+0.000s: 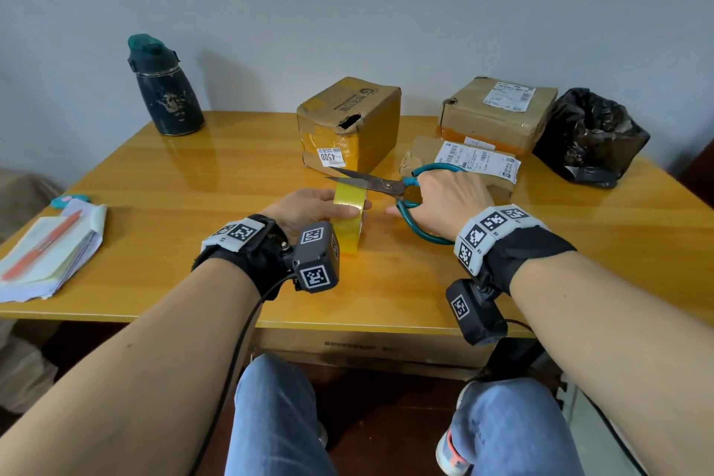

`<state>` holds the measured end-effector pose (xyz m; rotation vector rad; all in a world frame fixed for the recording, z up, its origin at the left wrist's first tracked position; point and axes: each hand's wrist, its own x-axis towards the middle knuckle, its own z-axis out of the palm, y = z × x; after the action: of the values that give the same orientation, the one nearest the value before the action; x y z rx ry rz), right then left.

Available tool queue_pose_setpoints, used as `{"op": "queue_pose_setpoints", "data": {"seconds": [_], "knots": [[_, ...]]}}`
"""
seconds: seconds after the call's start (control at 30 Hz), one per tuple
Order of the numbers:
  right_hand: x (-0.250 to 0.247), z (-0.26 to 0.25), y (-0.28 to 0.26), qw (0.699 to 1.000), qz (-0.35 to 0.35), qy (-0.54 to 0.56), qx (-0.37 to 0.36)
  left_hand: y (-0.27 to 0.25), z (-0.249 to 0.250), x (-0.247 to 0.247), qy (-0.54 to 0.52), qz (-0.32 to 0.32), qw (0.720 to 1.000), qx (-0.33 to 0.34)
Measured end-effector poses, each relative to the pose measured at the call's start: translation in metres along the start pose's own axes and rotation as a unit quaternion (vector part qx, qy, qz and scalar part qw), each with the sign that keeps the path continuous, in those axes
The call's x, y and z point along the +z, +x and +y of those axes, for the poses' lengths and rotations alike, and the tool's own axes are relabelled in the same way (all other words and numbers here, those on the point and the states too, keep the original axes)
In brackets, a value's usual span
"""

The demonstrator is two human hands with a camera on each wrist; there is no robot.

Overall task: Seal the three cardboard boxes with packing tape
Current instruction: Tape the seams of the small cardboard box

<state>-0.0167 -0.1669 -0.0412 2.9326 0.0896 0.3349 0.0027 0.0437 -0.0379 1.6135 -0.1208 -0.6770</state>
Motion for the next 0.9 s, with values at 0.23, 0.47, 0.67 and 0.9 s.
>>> {"op": "queue_pose_setpoints", "data": {"seconds": [0.23, 0.47, 0.67, 0.9], "knots": [[-0.005, -0.001, -0.003, 1.000, 0.022, 0.012, 0.013, 0.003, -0.005, -0.004, 0.023, -0.018, 1.000, 0.004], [-0.003, 0.003, -0.008, 0.999, 0.026, 0.014, 0.017, 0.001, 0.001, -0.013, 0.056, -0.054, 0.997, -0.001], [-0.003, 0.002, -0.009, 0.999, 0.036, 0.021, 0.030, 0.002, 0.005, -0.019, 0.067, -0.082, 0.994, -0.022], [0.002, -0.006, -0.010, 0.998, 0.024, 0.033, 0.038, -0.008, 0.015, -0.030, 0.135, -0.096, 0.985, -0.044]]}}
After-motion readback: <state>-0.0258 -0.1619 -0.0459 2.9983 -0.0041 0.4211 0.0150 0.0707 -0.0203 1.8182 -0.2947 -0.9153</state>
